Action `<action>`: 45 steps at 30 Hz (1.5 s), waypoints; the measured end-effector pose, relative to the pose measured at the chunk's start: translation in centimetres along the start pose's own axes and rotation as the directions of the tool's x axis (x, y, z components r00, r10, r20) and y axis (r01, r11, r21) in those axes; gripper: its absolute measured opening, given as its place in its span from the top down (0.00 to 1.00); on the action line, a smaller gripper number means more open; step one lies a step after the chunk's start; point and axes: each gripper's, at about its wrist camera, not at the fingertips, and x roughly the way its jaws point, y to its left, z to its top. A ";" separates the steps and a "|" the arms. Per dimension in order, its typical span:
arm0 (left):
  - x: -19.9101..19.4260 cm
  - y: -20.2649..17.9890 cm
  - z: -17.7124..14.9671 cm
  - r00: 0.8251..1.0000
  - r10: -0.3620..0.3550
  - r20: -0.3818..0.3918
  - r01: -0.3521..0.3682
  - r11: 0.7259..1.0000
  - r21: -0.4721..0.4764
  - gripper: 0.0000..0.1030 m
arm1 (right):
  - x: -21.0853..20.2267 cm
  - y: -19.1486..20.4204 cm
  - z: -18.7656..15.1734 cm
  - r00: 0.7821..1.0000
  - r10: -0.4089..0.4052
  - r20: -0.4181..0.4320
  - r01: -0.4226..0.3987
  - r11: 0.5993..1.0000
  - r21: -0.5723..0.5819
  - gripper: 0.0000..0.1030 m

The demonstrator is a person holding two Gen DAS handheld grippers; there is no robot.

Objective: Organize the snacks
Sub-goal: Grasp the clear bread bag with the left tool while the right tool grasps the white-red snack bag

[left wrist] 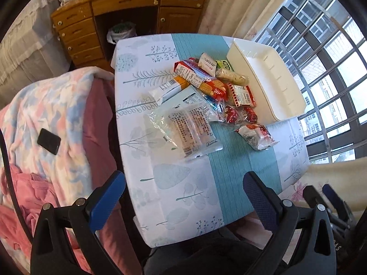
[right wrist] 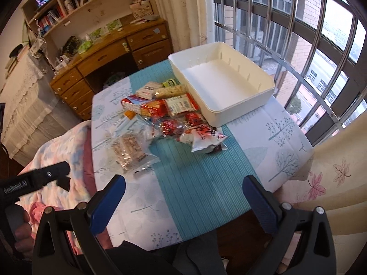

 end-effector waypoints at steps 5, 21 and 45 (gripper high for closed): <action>2.2 -0.6 1.5 0.999 0.011 -0.038 -0.012 1.000 -0.019 0.01 | 1.6 -0.9 1.0 1.000 -0.009 -0.020 0.010 1.000 0.015 0.01; 12.4 -0.8 6.2 0.966 0.059 -0.251 -0.107 0.978 -0.180 0.03 | 10.7 -1.4 6.8 0.976 0.008 -0.215 -0.033 0.993 -0.111 0.01; 23.2 0.5 7.6 0.930 -0.030 -0.366 -0.104 0.934 -0.341 0.25 | 23.7 -1.3 7.6 0.930 -0.051 -0.364 -0.063 0.954 -0.294 0.27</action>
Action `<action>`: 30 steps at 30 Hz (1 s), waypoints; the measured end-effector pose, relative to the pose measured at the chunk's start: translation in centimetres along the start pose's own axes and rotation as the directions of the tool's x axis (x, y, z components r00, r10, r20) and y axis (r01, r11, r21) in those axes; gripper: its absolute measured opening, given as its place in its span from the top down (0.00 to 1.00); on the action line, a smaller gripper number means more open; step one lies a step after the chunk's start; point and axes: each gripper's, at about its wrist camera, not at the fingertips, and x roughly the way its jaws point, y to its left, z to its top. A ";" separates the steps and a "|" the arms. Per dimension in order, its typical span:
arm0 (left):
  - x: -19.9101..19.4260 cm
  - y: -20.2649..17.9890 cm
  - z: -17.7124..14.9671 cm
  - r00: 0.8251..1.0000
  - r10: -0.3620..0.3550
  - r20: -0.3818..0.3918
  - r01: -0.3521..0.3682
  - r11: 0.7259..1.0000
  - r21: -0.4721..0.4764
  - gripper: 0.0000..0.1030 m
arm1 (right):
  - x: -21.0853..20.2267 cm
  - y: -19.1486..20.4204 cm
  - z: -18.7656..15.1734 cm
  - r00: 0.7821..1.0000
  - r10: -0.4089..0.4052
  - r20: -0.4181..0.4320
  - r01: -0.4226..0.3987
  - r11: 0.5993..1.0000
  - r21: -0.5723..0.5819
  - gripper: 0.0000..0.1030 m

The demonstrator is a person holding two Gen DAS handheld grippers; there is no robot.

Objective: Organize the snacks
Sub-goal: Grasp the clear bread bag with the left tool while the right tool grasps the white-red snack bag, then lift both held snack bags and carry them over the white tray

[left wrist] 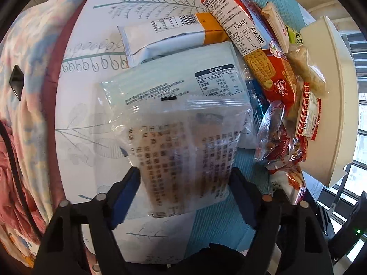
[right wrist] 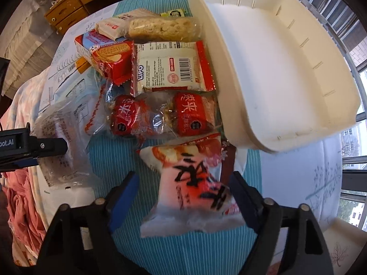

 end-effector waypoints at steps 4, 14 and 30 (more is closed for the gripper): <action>0.4 -0.2 0.1 1.000 -0.010 -0.006 0.010 1.000 -0.008 0.28 | 0.8 -0.1 0.1 1.000 -0.006 -0.015 0.006 1.000 0.004 0.41; -0.3 1.1 -0.7 1.000 0.001 -0.029 -0.002 1.000 -0.019 0.31 | 0.4 -0.6 -0.1 0.999 -0.018 -0.041 0.020 0.997 0.072 0.45; -8.8 4.7 -5.9 0.991 -0.040 0.131 0.030 0.997 0.078 0.31 | -5.0 2.5 -4.6 1.000 0.024 0.018 -0.027 0.979 0.204 0.52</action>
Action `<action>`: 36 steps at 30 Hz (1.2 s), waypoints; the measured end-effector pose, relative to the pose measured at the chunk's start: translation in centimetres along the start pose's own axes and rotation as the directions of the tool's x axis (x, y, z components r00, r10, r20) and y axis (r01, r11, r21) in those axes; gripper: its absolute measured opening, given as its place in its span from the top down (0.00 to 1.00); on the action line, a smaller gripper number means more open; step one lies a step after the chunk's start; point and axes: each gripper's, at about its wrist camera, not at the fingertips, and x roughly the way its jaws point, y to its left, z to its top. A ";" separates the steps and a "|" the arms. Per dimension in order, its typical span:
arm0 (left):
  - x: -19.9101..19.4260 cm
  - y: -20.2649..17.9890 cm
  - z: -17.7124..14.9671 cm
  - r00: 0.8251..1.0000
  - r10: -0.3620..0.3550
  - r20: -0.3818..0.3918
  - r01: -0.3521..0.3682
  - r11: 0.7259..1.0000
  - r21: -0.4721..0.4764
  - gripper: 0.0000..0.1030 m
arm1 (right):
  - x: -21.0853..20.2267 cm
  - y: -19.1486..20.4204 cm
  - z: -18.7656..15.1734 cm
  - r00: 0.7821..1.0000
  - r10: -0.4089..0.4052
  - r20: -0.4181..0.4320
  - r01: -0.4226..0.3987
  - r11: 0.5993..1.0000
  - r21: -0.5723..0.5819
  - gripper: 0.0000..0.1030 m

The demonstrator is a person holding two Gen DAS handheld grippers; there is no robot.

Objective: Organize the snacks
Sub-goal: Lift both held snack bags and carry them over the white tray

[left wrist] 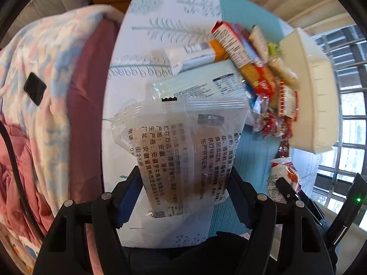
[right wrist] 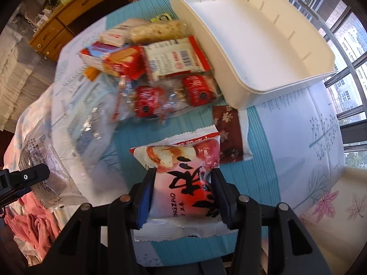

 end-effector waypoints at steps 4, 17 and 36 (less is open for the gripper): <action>-2.6 0.4 -1.8 0.996 -0.019 0.083 0.016 0.999 0.045 0.31 | -1.5 1.6 -1.2 0.999 0.018 0.051 -0.017 1.000 -0.016 0.52; -6.8 1.2 -6.9 0.961 -0.123 0.250 0.090 0.986 0.138 0.31 | -6.5 4.4 -5.9 0.967 0.068 0.244 -0.051 0.996 -0.073 0.52; -10.9 -5.7 -8.0 0.863 -0.198 0.465 0.154 0.979 0.132 0.31 | -11.8 2.6 -3.3 0.864 0.220 0.453 -0.062 0.939 -0.337 0.52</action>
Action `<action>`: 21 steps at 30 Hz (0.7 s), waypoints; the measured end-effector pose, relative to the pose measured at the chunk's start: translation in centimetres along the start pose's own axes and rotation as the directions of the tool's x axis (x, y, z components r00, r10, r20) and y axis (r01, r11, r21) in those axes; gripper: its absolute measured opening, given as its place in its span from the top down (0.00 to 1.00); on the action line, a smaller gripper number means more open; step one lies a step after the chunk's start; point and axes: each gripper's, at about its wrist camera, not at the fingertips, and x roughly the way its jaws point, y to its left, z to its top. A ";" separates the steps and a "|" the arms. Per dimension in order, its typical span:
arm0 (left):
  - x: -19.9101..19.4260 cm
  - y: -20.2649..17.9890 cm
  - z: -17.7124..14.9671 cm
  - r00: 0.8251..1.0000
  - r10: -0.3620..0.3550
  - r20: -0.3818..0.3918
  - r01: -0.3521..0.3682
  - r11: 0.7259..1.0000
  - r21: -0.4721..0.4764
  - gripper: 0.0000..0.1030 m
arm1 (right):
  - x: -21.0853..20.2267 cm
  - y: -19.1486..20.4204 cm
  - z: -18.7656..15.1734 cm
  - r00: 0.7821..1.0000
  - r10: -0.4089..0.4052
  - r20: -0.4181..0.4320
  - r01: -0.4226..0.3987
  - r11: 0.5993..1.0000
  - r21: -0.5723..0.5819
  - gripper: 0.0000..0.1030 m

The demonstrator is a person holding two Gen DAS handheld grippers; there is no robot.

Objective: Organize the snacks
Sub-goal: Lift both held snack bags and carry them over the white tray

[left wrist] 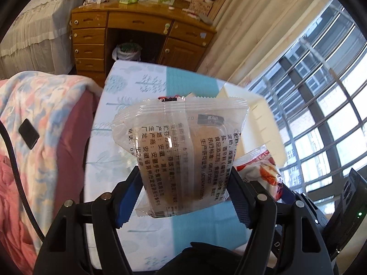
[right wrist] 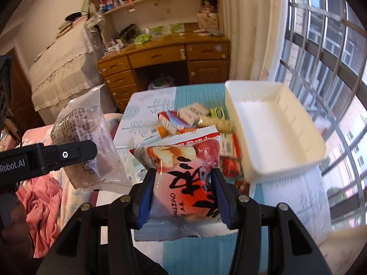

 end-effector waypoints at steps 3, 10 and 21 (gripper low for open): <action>0.2 -2.2 0.5 0.999 -0.002 0.040 0.003 1.000 -0.016 0.31 | 0.1 -2.0 1.3 1.000 0.015 0.008 -0.015 0.999 -0.029 0.52; 1.6 -7.2 1.6 0.995 -0.012 0.100 0.016 0.999 -0.043 0.31 | 0.6 -7.3 4.0 0.999 0.048 0.018 -0.046 0.995 -0.084 0.52; 8.1 -15.1 3.3 0.999 0.007 0.038 -0.005 0.998 -0.063 0.31 | 2.6 -15.5 6.5 0.998 0.067 0.001 -0.066 0.986 -0.151 0.52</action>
